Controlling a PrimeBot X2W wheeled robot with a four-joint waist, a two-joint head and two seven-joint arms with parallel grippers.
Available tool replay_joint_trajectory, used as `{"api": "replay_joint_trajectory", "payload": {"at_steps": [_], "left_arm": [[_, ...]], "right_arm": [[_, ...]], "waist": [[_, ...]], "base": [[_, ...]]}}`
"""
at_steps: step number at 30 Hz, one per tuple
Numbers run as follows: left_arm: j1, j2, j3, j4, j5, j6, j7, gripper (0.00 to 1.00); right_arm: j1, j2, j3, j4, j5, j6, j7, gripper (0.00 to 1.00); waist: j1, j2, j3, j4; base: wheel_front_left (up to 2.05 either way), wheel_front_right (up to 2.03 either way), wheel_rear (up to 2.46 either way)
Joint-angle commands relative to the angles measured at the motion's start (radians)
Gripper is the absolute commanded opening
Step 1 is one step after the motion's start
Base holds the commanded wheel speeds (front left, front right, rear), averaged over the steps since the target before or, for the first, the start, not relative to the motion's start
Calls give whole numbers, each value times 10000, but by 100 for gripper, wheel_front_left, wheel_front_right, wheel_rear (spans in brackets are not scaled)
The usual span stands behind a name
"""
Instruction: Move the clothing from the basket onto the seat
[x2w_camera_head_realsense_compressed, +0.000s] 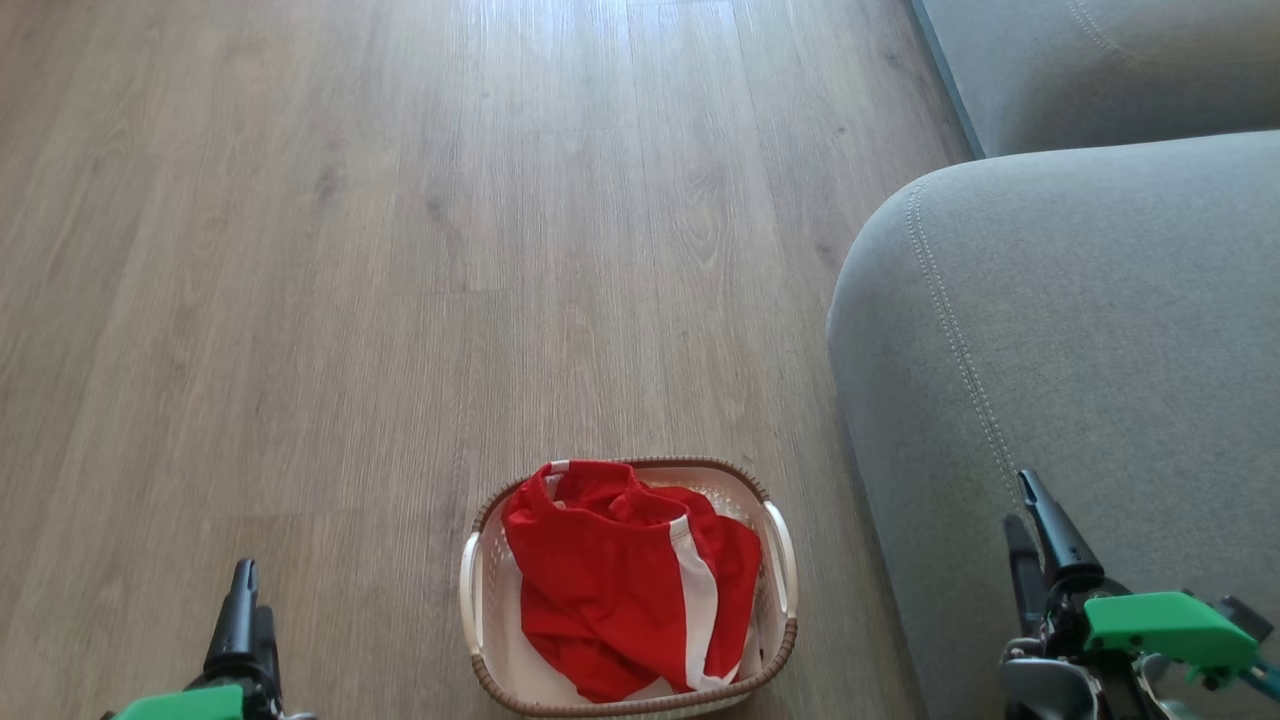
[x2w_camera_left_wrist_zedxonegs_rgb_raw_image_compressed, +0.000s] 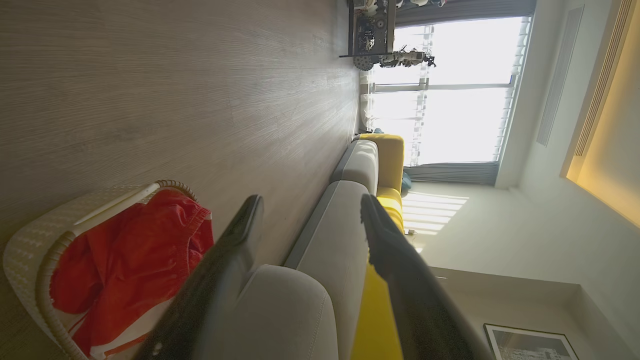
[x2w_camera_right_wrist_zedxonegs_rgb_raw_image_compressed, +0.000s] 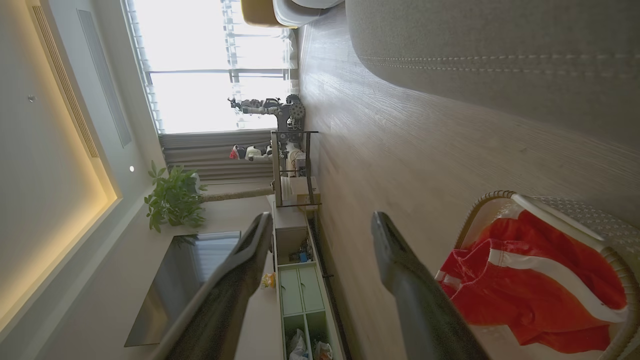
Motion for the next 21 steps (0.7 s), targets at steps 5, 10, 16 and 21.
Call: {"api": "replay_joint_trajectory", "payload": {"at_steps": [5, 10, 16, 21], "left_arm": [[-241, 80, -2, -493, 398, 63, -157, 100], [-237, 86, -86, -665, 893, 121, -304, 100], [-227, 94, -177, -882, 1553, 216, -480, 100], [-207, 100, -281, -1043, 2291, 321, -627, 100]], "right_arm": [[-394, -15, -301, -430, -597, 0, -42, 100], [-375, 96, -455, -603, -1319, 0, -54, 100], [-350, 229, -612, -806, -2278, 0, -69, 100], [-318, 340, -731, -971, -3131, 0, -81, 100]], "waist": [[0, 0, -18, 16], [0, 0, -43, 39], [0, 0, -74, 72], [0, 0, -99, 96]], "base": [[0, 0, 0], [0, 0, 0], [0, 0, 0], [0, 0, 0]]}}
